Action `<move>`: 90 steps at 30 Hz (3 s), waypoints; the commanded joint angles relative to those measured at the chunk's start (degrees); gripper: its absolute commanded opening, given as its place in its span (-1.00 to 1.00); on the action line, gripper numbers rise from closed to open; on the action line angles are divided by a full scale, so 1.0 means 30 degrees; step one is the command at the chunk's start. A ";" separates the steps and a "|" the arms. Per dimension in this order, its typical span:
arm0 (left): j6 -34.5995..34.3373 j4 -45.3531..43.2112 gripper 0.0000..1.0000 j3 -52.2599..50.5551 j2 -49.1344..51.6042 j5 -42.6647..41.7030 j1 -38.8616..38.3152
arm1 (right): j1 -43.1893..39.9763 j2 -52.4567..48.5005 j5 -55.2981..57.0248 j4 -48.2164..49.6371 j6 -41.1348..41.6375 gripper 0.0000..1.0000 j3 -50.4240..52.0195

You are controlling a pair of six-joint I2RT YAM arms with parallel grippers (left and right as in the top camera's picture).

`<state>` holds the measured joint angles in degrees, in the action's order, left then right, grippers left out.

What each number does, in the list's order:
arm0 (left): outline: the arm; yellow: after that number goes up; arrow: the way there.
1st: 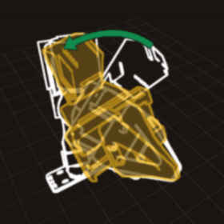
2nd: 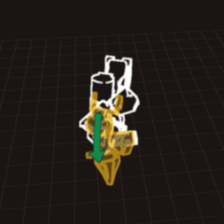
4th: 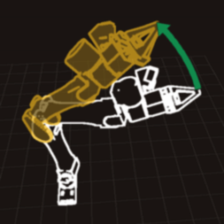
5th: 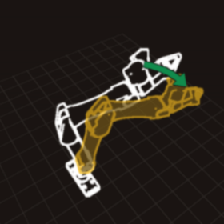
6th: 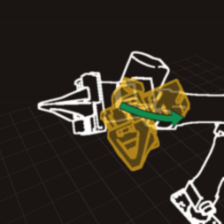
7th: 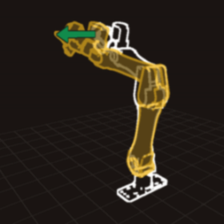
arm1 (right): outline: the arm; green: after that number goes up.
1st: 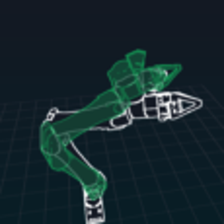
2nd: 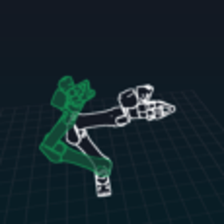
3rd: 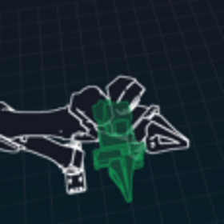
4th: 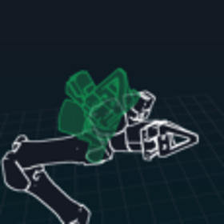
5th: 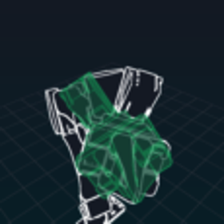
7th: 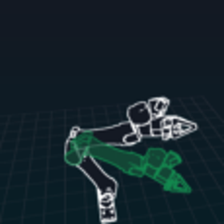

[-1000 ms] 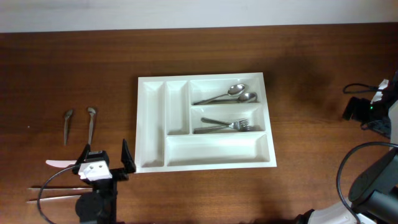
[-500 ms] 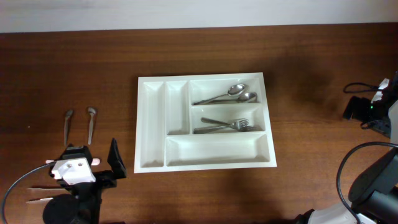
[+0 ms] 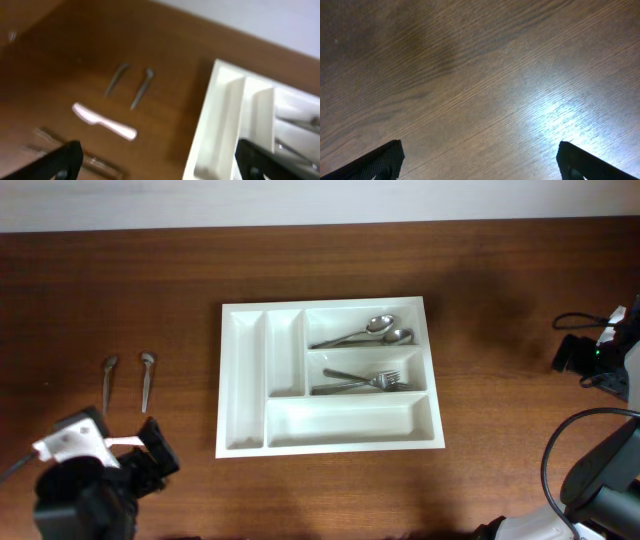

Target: Pack container

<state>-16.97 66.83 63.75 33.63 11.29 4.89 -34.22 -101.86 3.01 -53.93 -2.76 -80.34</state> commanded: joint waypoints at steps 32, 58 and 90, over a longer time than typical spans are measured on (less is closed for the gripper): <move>-1.5518 0.5763 0.99 0.1093 0.4524 0.6936 0.2018 | -0.0102 0.0044 0.0095 0.0000 0.0168 0.98 0.0102; -1.1672 -0.0080 0.98 -0.4240 0.9814 0.0495 0.9165 | -0.0102 0.0044 0.0095 0.0000 0.0168 0.98 0.0102; -1.0739 -0.5399 0.98 -0.7257 1.5861 0.0597 1.1985 | -0.0102 0.0044 0.0095 0.0000 0.0160 0.98 0.0102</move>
<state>-50.09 51.27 42.57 78.89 13.43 40.53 -34.22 -101.86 3.01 -53.93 -2.79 -80.34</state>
